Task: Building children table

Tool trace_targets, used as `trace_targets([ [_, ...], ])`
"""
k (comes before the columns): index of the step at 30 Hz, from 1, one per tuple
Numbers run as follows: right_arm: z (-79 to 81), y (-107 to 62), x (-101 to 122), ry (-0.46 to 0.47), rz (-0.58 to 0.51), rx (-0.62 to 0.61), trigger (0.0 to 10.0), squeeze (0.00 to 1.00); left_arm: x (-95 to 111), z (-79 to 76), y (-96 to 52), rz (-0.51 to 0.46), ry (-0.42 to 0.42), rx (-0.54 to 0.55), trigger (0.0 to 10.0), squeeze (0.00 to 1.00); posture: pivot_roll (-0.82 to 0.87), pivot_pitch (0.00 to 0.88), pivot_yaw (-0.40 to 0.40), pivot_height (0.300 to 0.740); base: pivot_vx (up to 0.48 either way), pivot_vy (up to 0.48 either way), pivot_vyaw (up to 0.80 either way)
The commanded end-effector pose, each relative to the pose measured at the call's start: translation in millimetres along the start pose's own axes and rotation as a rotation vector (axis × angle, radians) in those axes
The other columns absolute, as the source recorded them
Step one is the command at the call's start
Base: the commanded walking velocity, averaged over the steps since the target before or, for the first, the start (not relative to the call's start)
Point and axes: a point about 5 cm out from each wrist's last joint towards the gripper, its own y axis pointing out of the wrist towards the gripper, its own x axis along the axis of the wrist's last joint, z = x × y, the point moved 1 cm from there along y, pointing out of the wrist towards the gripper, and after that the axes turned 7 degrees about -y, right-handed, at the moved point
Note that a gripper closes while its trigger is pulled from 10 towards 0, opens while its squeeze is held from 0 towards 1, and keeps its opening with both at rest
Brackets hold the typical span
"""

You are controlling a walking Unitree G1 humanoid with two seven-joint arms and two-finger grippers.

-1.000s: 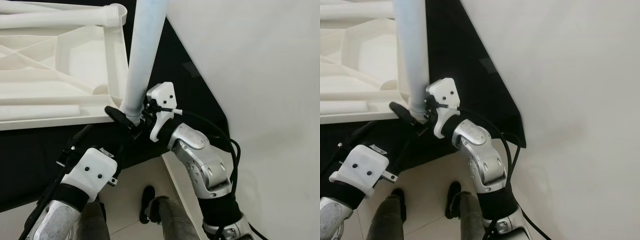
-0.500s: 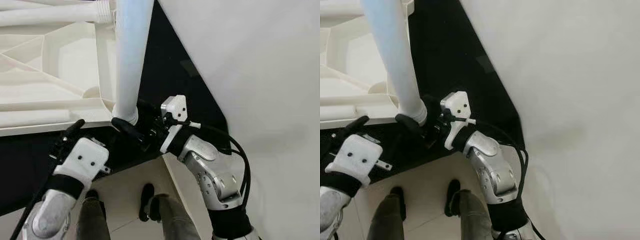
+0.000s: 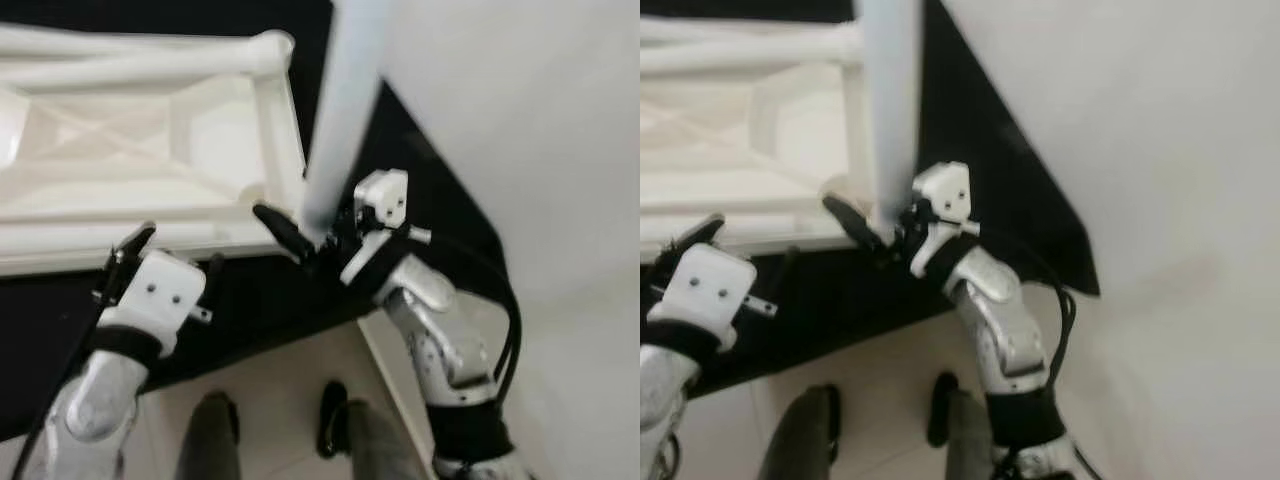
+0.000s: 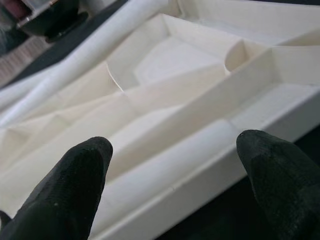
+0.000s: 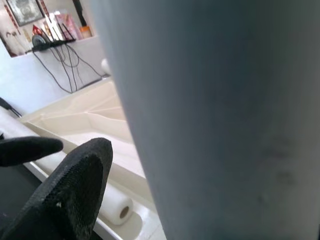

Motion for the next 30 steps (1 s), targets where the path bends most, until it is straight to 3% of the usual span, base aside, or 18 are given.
trace_targets([
  [1, 5.5, 5.7, -3, -0.003, -0.005, 0.038, 10.0, 0.00, -1, -7.2, 0.9, -0.003, 0.001, -0.053, 10.0, 0.00, 0.26, 0.243, -0.132, 0.740, 0.000, 0.000, 0.00],
  [10, -2.0, 14.7, -1, -0.034, -0.026, 0.025, 10.0, 0.00, 1, -15.6, 8.8, -0.035, 0.015, -0.123, 10.0, 0.00, 0.27, 0.219, -0.125, 0.740, 0.000, 0.000, 0.00],
  [15, -3.8, 18.7, -2, -0.063, -0.023, 0.085, 10.0, 0.00, 3, -30.2, 10.5, -0.053, -0.011, -0.201, 10.0, 0.00, 0.27, 0.217, -0.127, 0.740, 0.000, 0.000, 0.00],
  [16, -4.7, 20.0, -3, -0.076, -0.017, 0.126, 5.3, 0.00, 3, -33.7, 10.4, -0.054, -0.017, -0.216, 10.0, 0.00, 0.27, 0.217, -0.130, 0.740, 0.000, 0.000, 0.00],
  [17, -5.4, 20.8, -3, -0.084, -0.013, 0.153, 0.0, 0.00, 3, -35.7, 10.3, -0.054, -0.021, -0.225, 10.0, 0.00, 0.27, 0.217, -0.130, 0.740, 0.000, 0.000, 0.00],
  [23, -18.6, 30.8, -2, -0.164, 0.014, 0.221, 0.0, 0.00, -2, -41.4, 8.3, -0.040, -0.020, -0.241, 10.0, 0.00, 0.28, 0.219, -0.136, 0.740, 0.000, 0.000, 0.00],
  [26, -23.8, 38.4, -2, -0.211, 0.044, 0.199, 0.0, 0.00, -6, -41.8, 4.6, -0.019, -0.022, -0.234, 10.0, 0.00, 0.28, 0.228, -0.146, 0.740, 0.000, 0.000, 0.00],
  [30, -23.4, 36.2, -11, -0.235, 0.098, 0.130, 0.0, 0.00, -9, -42.6, 0.5, -0.004, -0.027, -0.233, 10.0, 0.00, 0.28, 0.236, -0.145, 0.740, 0.000, 0.000, 0.00],
])
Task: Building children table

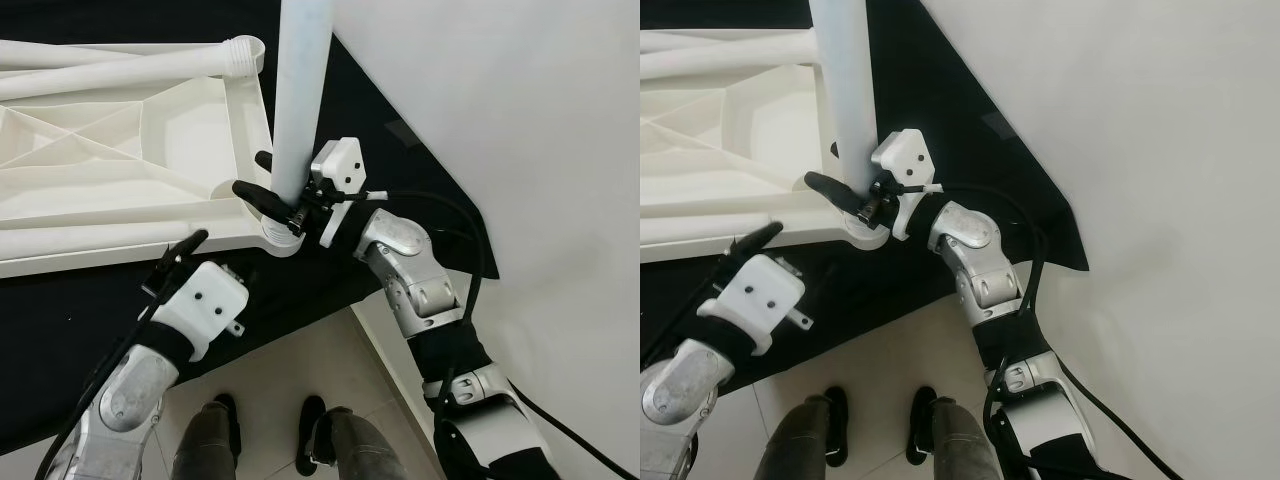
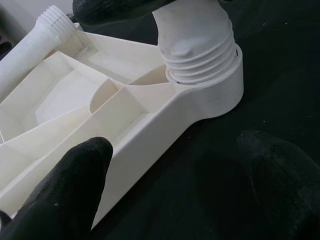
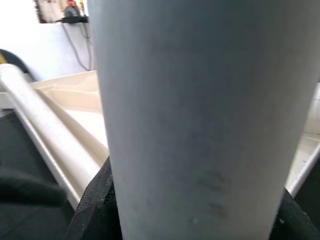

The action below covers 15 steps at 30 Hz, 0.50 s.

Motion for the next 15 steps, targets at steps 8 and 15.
trace_targets([
  [8, 32.8, -78.4, -70, 0.023, 0.522, -0.656, 0.0, 0.00, -6, -5.9, -7.6, 0.027, -0.017, -0.011, 10.0, 0.00, 0.27, 0.263, -0.154, 0.740, 0.000, 0.000, 0.00],
  [15, 21.8, -65.7, -68, 0.018, 0.485, -0.635, 0.0, 0.00, -8, -6.4, -10.0, 0.034, -0.026, -0.002, 10.0, 0.00, 0.25, 0.254, -0.159, 0.740, 0.000, 0.000, 0.00],
])
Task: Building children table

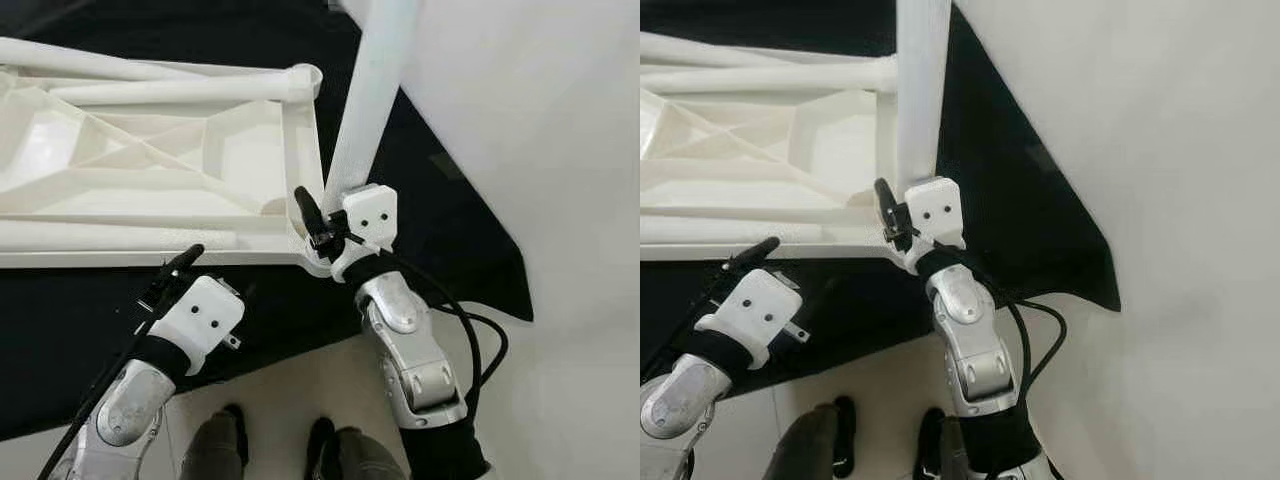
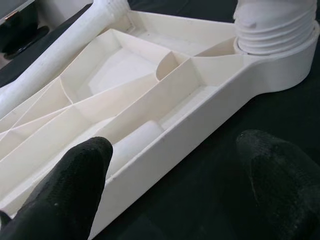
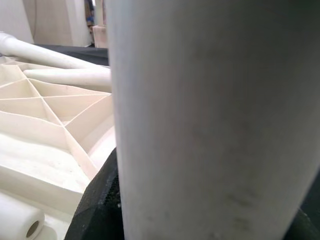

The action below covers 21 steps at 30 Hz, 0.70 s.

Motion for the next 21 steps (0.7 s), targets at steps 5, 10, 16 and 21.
trace_targets([
  [5, -51.3, 16.2, -39, -0.150, 0.221, -0.151, 10.0, 1.00, -2, -4.2, -0.6, -0.001, -0.020, 0.004, 10.0, 0.00, 0.25, 0.246, -0.157, 0.740, 0.000, 0.000, 0.00],
  [10, -83.7, 23.6, -30, -0.172, 0.174, -0.248, 10.0, 1.00, -2, -5.0, 0.4, -0.004, -0.019, -0.001, 10.0, 0.00, 0.24, 0.245, -0.151, 0.740, 0.000, 0.000, 0.00],
  [16, -109.0, 21.1, -15, -0.084, 0.057, -0.207, 10.0, 1.00, -2, -3.4, 2.0, -0.006, -0.018, -0.007, 10.0, 0.00, 0.22, 0.251, -0.139, 0.740, 0.000, 0.000, 0.00],
  [21, -93.0, -8.9, -5, 0.145, -0.078, 0.090, 10.0, 0.00, -3, -4.5, 2.3, -0.006, -0.021, -0.028, 10.0, 0.00, 0.19, 0.261, -0.129, 0.740, 0.000, 0.000, 0.00],
])
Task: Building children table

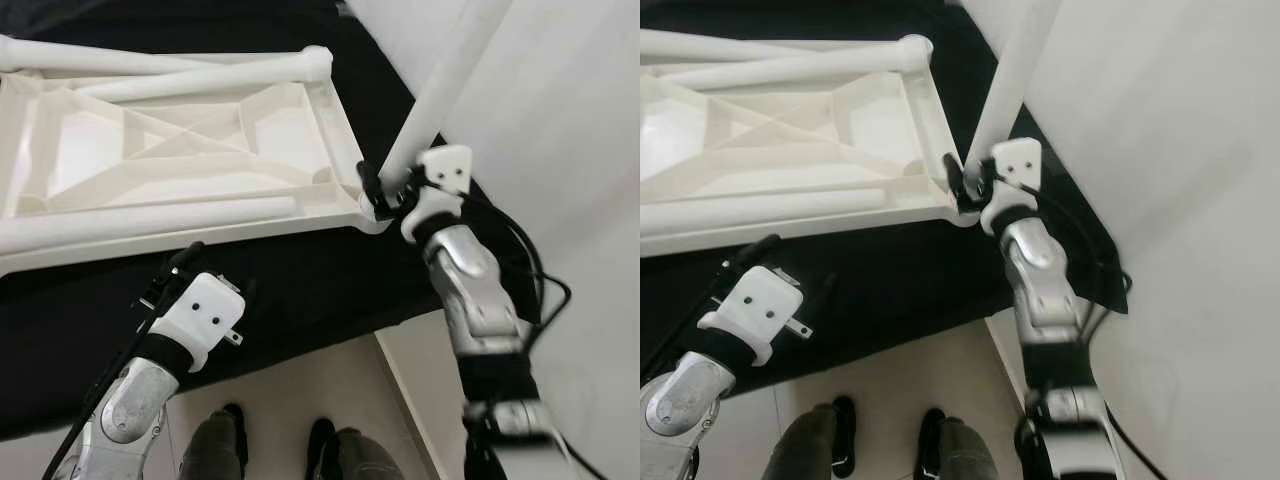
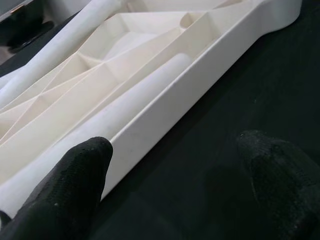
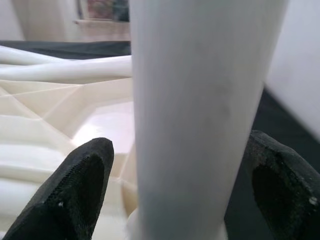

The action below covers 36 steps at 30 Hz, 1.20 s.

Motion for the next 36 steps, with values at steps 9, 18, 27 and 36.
trace_targets([
  [9, 34.3, -40.2, -12, 0.214, -0.006, 0.324, 10.0, 0.00, -6, -6.4, -1.3, 0.017, -0.023, -0.048, 10.0, 0.00, 0.19, 0.257, -0.123, 0.740, 0.000, 0.000, 0.00],
  [18, 12.5, -57.4, -29, 0.135, 0.068, 0.225, 10.0, 0.00, -20, 7.2, -8.1, 0.075, -0.044, 0.050, 10.0, 0.00, 0.19, 0.250, -0.122, 0.740, 0.000, 0.000, 0.00],
  [27, 4.7, -73.8, -51, 0.093, 0.149, 0.046, 10.0, 0.00, -25, 16.2, -4.8, 0.102, -0.031, 0.082, 10.0, 0.00, 0.19, 0.235, -0.103, 0.740, 0.000, 0.373, 0.00],
  [36, -15.1, -68.6, -40, 0.024, 0.102, 0.132, 10.0, 0.00, -11, 17.3, 5.8, 0.020, -0.002, 0.031, 10.0, 0.00, 0.20, 0.203, -0.079, 0.740, 0.000, 0.320, 0.00],
])
